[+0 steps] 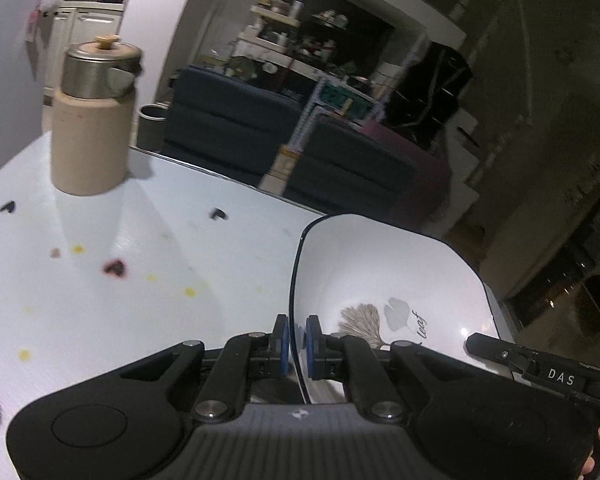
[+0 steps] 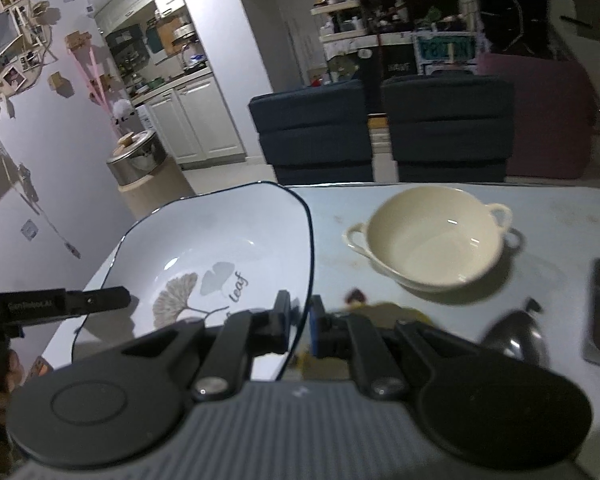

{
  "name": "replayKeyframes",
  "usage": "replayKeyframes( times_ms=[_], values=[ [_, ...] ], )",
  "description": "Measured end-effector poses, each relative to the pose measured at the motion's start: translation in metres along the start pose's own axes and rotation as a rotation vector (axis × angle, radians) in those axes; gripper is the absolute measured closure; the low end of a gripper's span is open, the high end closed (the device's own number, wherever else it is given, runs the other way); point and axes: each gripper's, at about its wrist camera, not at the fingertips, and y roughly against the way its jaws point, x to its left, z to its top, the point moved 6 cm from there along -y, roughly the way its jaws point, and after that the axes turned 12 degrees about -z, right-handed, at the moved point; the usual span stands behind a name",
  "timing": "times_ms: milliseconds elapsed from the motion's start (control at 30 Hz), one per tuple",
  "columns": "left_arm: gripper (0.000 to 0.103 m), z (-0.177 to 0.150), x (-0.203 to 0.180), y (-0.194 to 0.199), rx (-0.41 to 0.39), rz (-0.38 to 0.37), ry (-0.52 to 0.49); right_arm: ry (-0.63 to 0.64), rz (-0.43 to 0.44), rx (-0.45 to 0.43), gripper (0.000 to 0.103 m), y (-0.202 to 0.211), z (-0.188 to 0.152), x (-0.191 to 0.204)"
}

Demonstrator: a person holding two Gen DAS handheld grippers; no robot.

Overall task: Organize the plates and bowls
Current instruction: 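Lift the plate with both grippers and carry it toward the bowls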

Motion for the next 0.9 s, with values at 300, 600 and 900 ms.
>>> replayKeyframes(
  times_ms=[300,600,900],
  values=[
    [0.095,-0.052,-0.046,-0.015,0.068,-0.07,-0.045,-0.067,-0.076,0.007,0.092,0.045,-0.05,-0.047],
    [0.095,-0.107,-0.052,-0.039,0.155,-0.102,-0.062,-0.116,-0.117,0.086,0.091,0.054,-0.112,-0.085],
    [0.094,-0.159,-0.038,-0.06,0.228,-0.082,-0.027,-0.071,-0.144,0.198,0.091,0.045,-0.158,-0.105]
  ],
)
